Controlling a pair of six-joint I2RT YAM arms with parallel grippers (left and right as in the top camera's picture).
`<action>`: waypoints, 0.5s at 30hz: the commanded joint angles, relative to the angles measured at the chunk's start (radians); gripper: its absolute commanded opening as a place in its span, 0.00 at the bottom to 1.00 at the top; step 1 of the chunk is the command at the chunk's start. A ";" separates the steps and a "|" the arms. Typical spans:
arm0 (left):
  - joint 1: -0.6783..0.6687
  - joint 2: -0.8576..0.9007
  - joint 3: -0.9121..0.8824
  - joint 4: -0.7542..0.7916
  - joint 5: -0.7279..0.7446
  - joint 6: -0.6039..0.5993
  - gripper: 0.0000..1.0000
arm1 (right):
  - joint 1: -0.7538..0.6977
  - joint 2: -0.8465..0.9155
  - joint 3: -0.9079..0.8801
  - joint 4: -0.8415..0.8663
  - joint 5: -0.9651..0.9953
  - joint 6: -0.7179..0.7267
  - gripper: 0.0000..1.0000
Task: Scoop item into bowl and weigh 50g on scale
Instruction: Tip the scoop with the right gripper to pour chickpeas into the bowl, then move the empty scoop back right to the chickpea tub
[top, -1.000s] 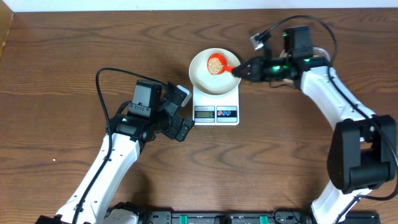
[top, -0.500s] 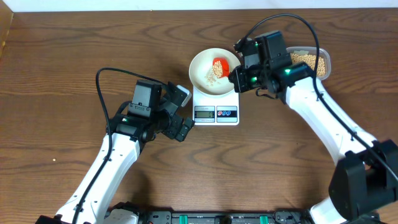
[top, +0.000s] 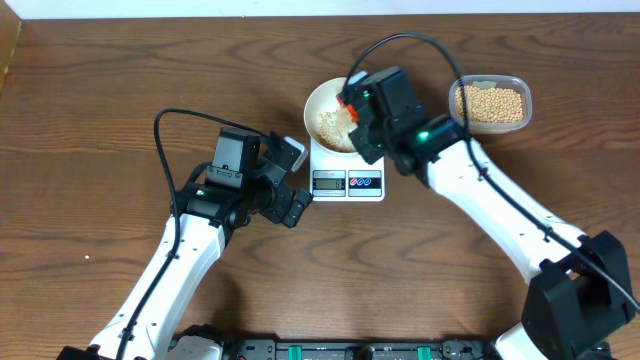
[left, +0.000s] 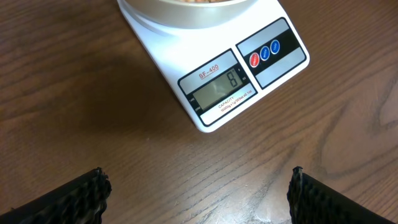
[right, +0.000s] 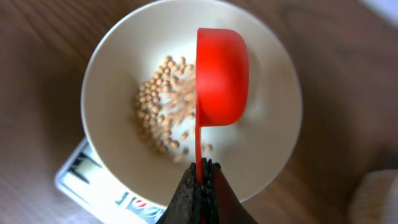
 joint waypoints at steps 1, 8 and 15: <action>0.003 0.001 -0.005 0.001 0.005 0.005 0.93 | 0.046 -0.024 0.014 0.022 0.186 -0.115 0.01; 0.003 0.001 -0.005 0.001 0.005 0.005 0.93 | 0.084 -0.024 0.014 0.034 0.262 -0.189 0.01; 0.003 0.001 -0.005 0.001 0.005 0.005 0.93 | 0.076 -0.024 0.014 0.039 0.166 -0.105 0.01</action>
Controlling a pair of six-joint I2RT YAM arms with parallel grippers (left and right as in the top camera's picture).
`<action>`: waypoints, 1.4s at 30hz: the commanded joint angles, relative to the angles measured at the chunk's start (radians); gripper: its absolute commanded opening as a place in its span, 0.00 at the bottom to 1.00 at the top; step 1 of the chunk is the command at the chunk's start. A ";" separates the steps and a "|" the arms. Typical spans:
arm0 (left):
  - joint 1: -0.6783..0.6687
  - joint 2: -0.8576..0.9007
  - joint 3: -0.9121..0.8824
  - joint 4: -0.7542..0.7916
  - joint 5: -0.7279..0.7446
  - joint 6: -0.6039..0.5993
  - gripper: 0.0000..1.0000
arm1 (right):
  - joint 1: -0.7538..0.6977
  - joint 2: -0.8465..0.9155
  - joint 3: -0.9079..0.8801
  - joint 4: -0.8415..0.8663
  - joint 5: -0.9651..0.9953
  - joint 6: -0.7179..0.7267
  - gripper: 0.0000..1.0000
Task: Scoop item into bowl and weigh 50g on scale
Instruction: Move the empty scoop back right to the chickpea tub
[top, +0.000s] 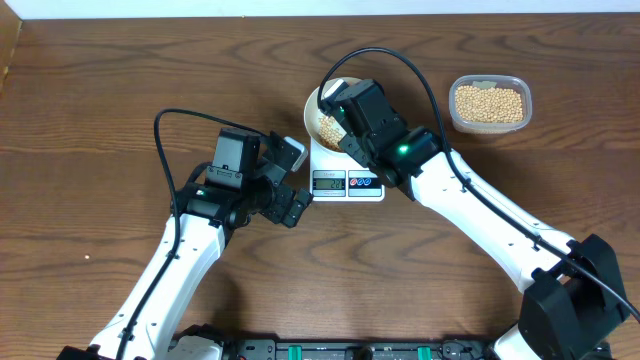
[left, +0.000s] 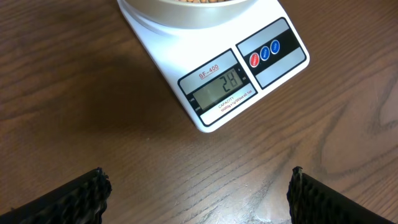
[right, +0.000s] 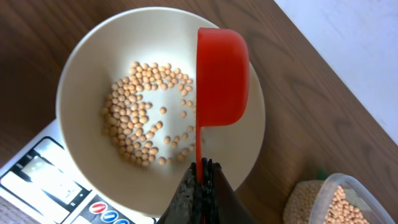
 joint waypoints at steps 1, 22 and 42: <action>0.003 0.001 -0.005 0.001 0.005 0.005 0.93 | -0.011 -0.024 0.014 0.008 -0.077 0.052 0.01; 0.003 0.001 -0.005 0.001 0.005 0.005 0.93 | -0.530 -0.317 0.015 -0.249 -0.424 0.112 0.01; 0.003 0.001 -0.005 0.001 0.005 0.005 0.93 | -0.748 -0.022 -0.021 -0.272 -0.289 0.132 0.01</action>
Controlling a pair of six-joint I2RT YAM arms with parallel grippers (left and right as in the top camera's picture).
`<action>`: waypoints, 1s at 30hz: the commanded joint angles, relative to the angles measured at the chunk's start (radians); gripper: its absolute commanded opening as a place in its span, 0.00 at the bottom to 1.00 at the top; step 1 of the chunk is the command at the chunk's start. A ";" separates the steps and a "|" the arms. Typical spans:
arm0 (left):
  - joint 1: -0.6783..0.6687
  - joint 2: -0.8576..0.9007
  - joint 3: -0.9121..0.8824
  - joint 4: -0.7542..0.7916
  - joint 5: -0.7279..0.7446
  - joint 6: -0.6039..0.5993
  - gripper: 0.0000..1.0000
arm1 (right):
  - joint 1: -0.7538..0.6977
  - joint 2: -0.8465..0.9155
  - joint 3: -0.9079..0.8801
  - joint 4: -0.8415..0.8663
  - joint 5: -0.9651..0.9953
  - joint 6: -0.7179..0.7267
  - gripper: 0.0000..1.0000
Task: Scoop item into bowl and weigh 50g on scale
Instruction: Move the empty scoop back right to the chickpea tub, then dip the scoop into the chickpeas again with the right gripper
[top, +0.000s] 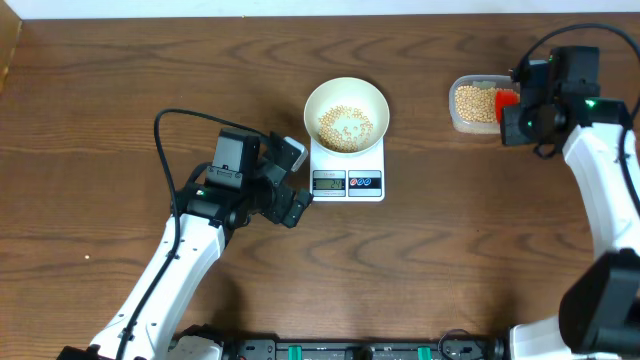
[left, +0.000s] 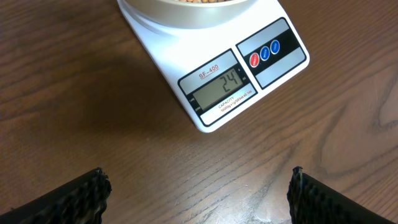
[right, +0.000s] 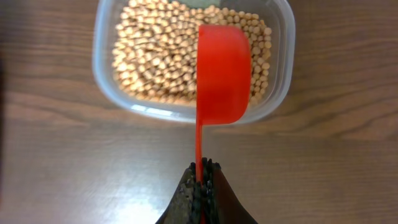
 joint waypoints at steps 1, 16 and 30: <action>0.003 0.001 -0.005 0.001 0.005 0.005 0.93 | -0.001 0.045 -0.006 0.013 0.046 0.012 0.01; 0.003 0.001 -0.005 0.001 0.005 0.005 0.93 | 0.000 0.193 -0.006 0.078 -0.256 0.120 0.01; 0.003 0.001 -0.005 0.001 0.005 0.005 0.94 | -0.120 0.157 -0.004 0.113 -0.493 0.154 0.01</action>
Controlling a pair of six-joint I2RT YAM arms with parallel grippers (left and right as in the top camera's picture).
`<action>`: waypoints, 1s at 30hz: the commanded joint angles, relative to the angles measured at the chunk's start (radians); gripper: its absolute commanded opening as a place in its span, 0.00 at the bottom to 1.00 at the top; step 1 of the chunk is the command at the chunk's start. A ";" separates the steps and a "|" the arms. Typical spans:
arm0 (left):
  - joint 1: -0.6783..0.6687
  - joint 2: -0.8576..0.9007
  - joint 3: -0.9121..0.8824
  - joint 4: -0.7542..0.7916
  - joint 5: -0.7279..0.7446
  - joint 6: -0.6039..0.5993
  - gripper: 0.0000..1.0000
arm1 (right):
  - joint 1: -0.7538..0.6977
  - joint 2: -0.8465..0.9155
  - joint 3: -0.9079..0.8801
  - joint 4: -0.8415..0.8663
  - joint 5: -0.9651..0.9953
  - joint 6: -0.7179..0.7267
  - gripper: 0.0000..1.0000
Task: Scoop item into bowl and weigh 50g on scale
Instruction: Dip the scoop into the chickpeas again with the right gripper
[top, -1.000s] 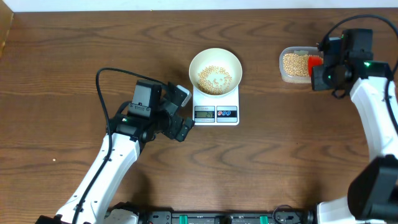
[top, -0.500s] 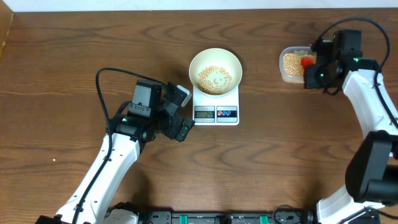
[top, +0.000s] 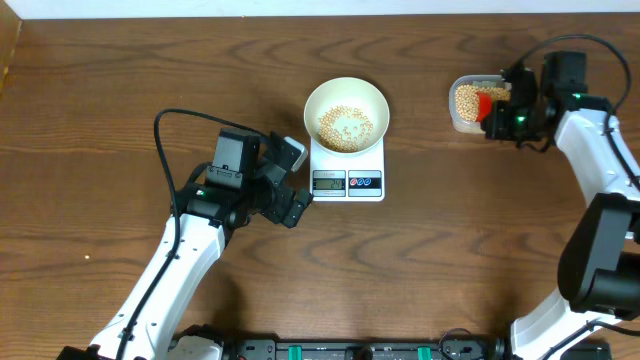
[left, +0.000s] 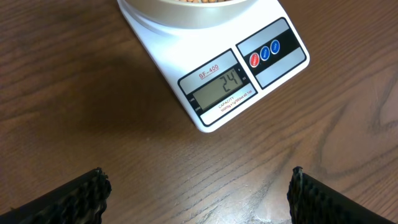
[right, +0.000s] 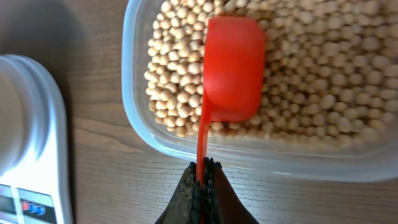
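Observation:
A cream bowl (top: 345, 112) with some soybeans stands on the white scale (top: 347, 180), whose display (left: 217, 88) reads 24. My right gripper (right: 203, 169) is shut on the handle of a red scoop (right: 232, 68). The scoop's cup is down among the soybeans in the clear tub (right: 143, 130), which sits at the back right (top: 466, 103). My left gripper (left: 198, 186) is open just above the table, in front of the scale, with nothing between its fingers (left: 81, 193).
The scale's three buttons (left: 264, 52) face my left gripper. The table's back edge runs just behind the bowl and tub. Bare wood lies between the scale and the tub.
My right gripper has lowered and turned with the scoop, from over the tub to the cup resting in the beans. The scale still reads 24. The left arm has not moved.
The scoop was tipped over the bowl, beans falling, the display mid-change. Then the beans lay in the bowl and the scale read 24. Later my right gripper held the scoop over the tub, and now it is down in the beans.

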 joint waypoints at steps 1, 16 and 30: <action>0.003 0.001 -0.005 0.001 0.005 0.005 0.93 | -0.067 -0.030 -0.004 -0.005 -0.179 0.017 0.01; 0.003 0.001 -0.005 0.001 0.005 0.005 0.93 | -0.263 -0.035 -0.005 -0.027 -0.509 0.017 0.01; 0.003 0.001 -0.005 0.001 0.005 0.005 0.93 | -0.306 -0.035 -0.005 -0.024 -0.761 0.017 0.01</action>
